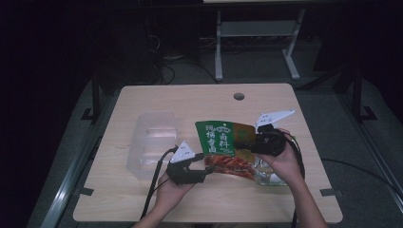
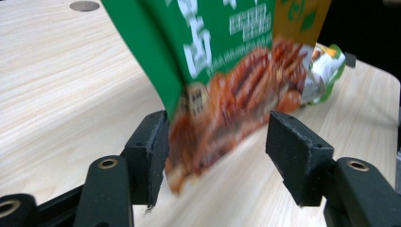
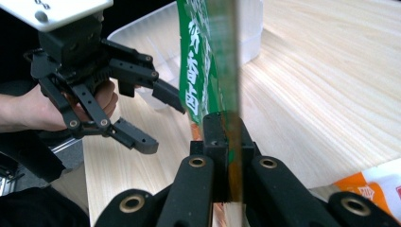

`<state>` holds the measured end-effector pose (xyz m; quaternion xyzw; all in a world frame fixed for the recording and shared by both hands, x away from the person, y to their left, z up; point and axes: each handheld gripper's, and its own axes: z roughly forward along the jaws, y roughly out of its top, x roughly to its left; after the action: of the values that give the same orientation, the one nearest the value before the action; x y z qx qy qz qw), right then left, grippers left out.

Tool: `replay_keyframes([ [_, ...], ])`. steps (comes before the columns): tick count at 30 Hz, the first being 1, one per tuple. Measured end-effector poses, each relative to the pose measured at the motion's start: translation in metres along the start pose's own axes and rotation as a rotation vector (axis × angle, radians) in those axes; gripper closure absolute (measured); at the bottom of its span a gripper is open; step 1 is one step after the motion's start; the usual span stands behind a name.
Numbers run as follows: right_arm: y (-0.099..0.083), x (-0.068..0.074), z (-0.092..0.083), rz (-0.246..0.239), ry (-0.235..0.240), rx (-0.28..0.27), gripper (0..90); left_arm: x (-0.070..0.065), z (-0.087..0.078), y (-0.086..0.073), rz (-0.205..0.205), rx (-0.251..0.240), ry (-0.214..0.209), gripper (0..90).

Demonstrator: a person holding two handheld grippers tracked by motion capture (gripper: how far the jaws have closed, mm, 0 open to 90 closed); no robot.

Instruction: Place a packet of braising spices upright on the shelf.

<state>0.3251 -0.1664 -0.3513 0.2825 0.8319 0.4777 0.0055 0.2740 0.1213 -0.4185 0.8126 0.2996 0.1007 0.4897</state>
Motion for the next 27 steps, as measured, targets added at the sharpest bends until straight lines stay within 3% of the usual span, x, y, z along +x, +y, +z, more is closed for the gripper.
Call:
replay_keyframes([
  [3,0.004,0.003,-0.003,-0.002,0.000,-0.023,89.3,-0.002,-0.005,-0.005,0.039,0.026,-0.021,38.9],
  [6,0.009,0.007,-0.007,-0.002,-0.012,-0.046,89.3,-0.006,-0.008,-0.010,0.042,0.027,-0.049,37.4],
  [13,0.019,0.012,-0.005,-0.010,-0.023,-0.069,89.3,-0.011,-0.018,-0.019,0.083,0.041,-0.071,34.6],
  [16,0.025,0.014,0.002,-0.006,-0.028,-0.054,89.3,-0.010,-0.019,-0.023,0.066,0.037,-0.093,32.9],
  [22,0.045,0.018,0.015,-0.025,-0.049,-0.023,89.3,-0.011,-0.022,-0.023,0.106,0.026,-0.097,31.4],
  [27,0.061,0.017,0.021,-0.020,-0.051,-0.018,89.3,-0.016,-0.020,-0.024,0.110,0.024,-0.101,30.6],
])
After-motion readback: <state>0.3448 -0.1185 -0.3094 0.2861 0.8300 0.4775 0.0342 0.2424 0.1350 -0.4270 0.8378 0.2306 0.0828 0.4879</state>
